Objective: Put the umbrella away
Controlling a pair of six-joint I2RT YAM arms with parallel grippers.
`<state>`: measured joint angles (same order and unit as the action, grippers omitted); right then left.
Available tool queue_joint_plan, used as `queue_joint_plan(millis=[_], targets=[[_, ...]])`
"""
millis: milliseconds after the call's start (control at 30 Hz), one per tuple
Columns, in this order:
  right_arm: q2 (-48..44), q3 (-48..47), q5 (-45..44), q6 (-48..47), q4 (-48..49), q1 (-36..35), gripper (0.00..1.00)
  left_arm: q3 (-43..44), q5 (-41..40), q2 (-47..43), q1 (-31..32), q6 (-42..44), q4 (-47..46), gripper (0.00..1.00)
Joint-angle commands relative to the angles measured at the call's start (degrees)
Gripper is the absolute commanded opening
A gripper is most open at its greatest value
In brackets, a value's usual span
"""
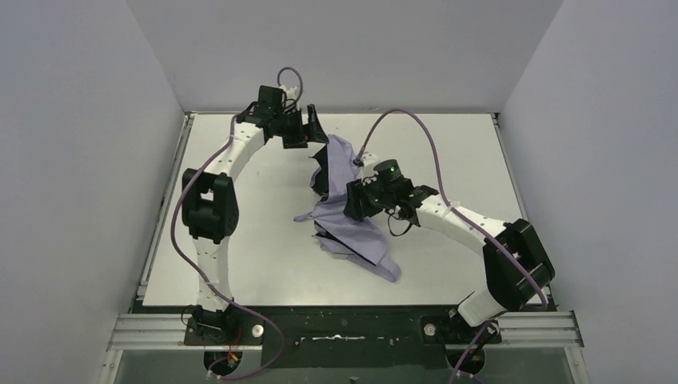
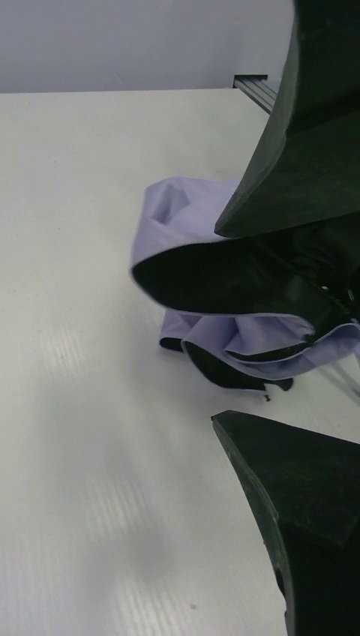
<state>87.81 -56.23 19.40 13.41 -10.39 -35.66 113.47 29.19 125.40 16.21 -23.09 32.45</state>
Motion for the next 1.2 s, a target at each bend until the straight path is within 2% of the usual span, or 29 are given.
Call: queue_joint_plan(millis=[0, 133, 233, 367, 467, 600, 667, 767, 867, 1000, 1167], targets=[[-0.9, -3.2, 0.7, 6.9, 5.3, 2.8, 0.49, -11.4, 1.3, -16.6, -0.7, -2.2, -9.3, 0.85], [-0.4, -5.0, 2.8, 13.4, 7.2, 5.2, 0.43, -29.4, -0.2, -30.8, -0.5, -5.1, -17.8, 0.85], [1.1, -8.3, 2.9, 17.5, 6.1, 6.5, 0.41, -41.9, -2.7, -39.8, 0.9, -4.9, -20.4, 0.85], [2.9, -12.4, 2.8, 20.5, 4.5, 7.6, 0.37, -51.4, -7.5, -50.1, 4.5, -0.4, -17.0, 0.86], [4.2, -14.6, 3.1, 22.0, 3.4, 7.9, 0.36, -57.3, -8.3, -56.1, 8.6, 0.8, -18.0, 0.87], [5.4, -15.5, 3.6, 22.3, 2.7, 8.0, 0.38, -62.7, -10.6, -60.2, 14.1, -0.6, -20.7, 0.87], [4.7, -15.4, 2.4, 20.2, 0.1, 7.9, 0.44, -65.2, -12.4, -61.5, 14.4, -2.7, -21.5, 0.87], [1.3, -12.8, -0.3, 16.3, -3.1, 7.9, 0.59, -68.2, -14.1, -62.5, 14.5, -4.8, -22.8, 0.87], [-3.8, -8.2, -1.5, 11.4, -7.0, 8.0, 0.68, -69.8, -13.2, -61.6, 14.6, -6.2, -24.6, 0.87], [-13.4, 0.2, -0.2, 8.1, -11.5, 8.0, 0.73, -69.6, -13.3, -59.7, 14.7, -5.9, -25.3, 0.87], [-26.7, 12.4, 5.2, 9.2, -13.9, 8.1, 0.77, -68.3, -12.7, -57.3, 14.7, -4.8, -26.2, 0.87]])
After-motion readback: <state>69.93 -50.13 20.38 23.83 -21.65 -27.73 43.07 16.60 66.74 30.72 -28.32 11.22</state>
